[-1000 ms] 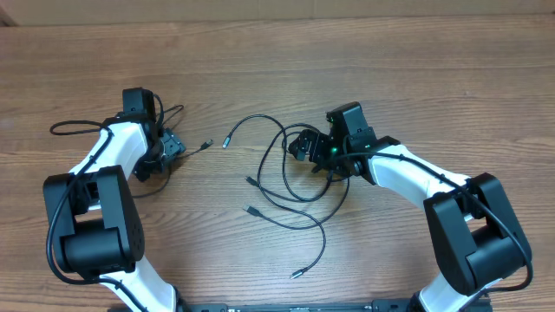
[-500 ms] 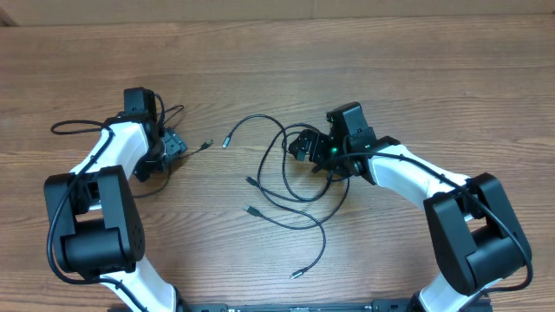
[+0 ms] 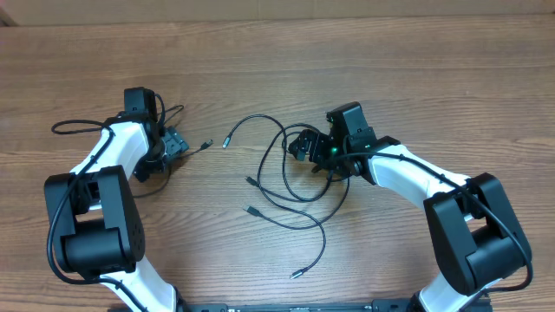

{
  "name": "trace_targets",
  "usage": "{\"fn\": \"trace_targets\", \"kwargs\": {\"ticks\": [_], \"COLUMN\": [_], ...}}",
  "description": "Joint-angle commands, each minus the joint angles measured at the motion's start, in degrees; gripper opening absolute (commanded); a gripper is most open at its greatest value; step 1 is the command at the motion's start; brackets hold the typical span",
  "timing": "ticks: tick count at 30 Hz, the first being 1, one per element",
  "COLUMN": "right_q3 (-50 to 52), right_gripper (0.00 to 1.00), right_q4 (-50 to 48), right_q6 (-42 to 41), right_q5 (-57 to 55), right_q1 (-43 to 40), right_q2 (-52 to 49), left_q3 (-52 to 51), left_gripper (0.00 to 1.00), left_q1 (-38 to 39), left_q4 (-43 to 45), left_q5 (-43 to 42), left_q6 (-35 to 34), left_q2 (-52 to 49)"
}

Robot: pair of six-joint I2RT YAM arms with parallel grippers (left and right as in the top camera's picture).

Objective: Untangle cables

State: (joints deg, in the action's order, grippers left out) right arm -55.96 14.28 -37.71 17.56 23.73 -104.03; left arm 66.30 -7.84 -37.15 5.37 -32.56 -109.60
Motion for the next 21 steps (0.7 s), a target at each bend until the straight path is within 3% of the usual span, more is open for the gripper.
{"fn": "trace_targets", "kwargs": {"ticks": [1, 5, 9, 21], "right_q3": [1.2, 1.2, 1.2, 1.2], "right_gripper": [1.00, 1.00, 1.00, 1.00], "right_q4": [0.4, 0.4, 0.4, 0.4], "right_q6": [0.0, 0.0, 0.0, 0.0], "right_q5": [-2.0, -2.0, -2.0, -2.0], "right_q1": [-0.2, -0.2, -0.2, -0.2], "right_q2": [-1.4, -1.4, -1.4, -1.4], "left_q3": [-4.3, -4.3, -4.3, -5.1], "left_gripper": [0.94, 0.95, 0.87, 0.86], "left_q1": [0.0, 0.0, 0.0, 0.0], "left_q4": [-1.3, -1.1, -1.1, -0.4], "left_q5": [-5.4, -5.2, -5.2, -4.4], "left_q6": [-0.7, -0.7, -0.7, -0.7], "left_q2": [-4.4, -4.4, -4.4, -4.4]}}
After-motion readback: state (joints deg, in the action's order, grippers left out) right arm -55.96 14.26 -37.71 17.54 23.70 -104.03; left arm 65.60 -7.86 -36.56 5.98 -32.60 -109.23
